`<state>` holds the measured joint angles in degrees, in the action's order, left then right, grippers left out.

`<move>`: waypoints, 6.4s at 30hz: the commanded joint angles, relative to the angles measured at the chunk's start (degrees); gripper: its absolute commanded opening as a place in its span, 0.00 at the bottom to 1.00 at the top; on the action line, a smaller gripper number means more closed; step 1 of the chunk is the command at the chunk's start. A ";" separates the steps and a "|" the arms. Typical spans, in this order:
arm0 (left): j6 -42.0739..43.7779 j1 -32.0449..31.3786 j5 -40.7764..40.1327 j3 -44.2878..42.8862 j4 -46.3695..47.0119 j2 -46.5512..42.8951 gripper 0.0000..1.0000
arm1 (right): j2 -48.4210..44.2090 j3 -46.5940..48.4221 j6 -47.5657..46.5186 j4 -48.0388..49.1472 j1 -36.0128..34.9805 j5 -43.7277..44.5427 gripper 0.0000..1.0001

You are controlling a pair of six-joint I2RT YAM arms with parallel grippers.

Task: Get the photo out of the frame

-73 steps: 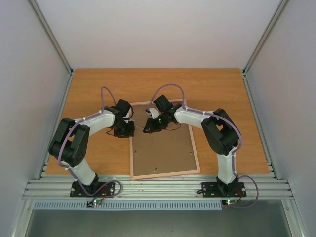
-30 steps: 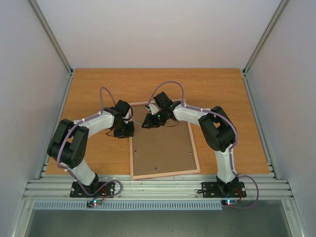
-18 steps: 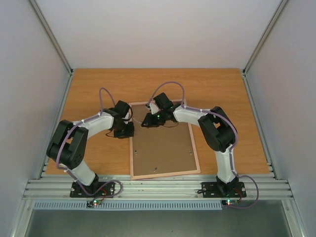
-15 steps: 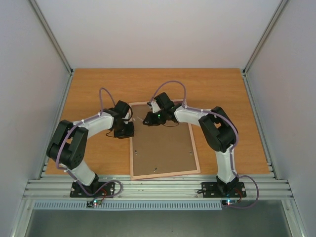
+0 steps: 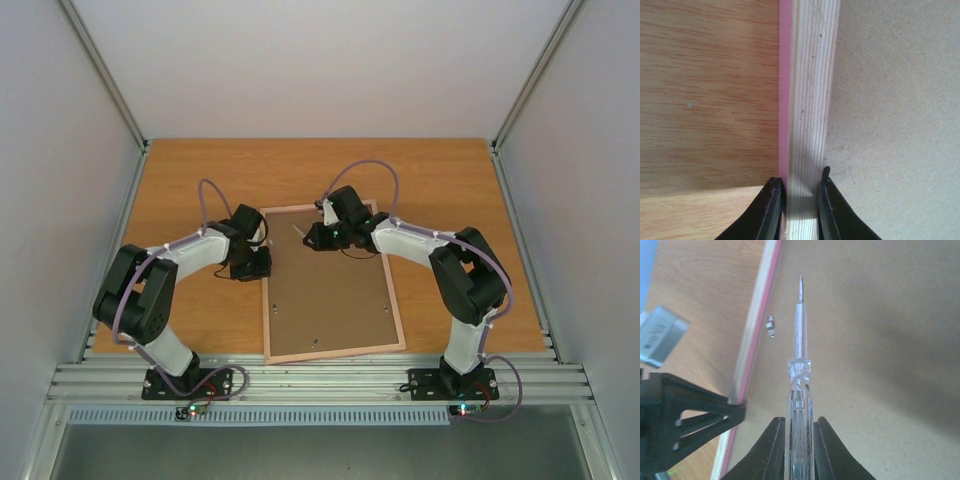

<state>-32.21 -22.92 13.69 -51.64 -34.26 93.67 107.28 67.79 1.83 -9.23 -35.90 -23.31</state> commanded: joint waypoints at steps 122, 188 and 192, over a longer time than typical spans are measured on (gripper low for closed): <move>24.95 14.16 -5.31 -28.71 -18.79 20.33 0.31 | -20.84 -16.90 -8.50 -1.20 8.73 -8.35 0.01; 1.25 1.45 0.11 -1.46 -9.68 -0.01 0.16 | 8.74 5.91 -13.31 -7.63 -4.64 -18.13 0.01; 1.10 1.47 0.19 -1.06 -9.68 -0.30 0.15 | 8.78 5.95 -12.54 -6.66 -4.70 -17.20 0.01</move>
<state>-28.51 -21.23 12.67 -54.28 -44.45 94.06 115.02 72.29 -11.42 -16.97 -39.99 -40.80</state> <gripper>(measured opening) 0.156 0.152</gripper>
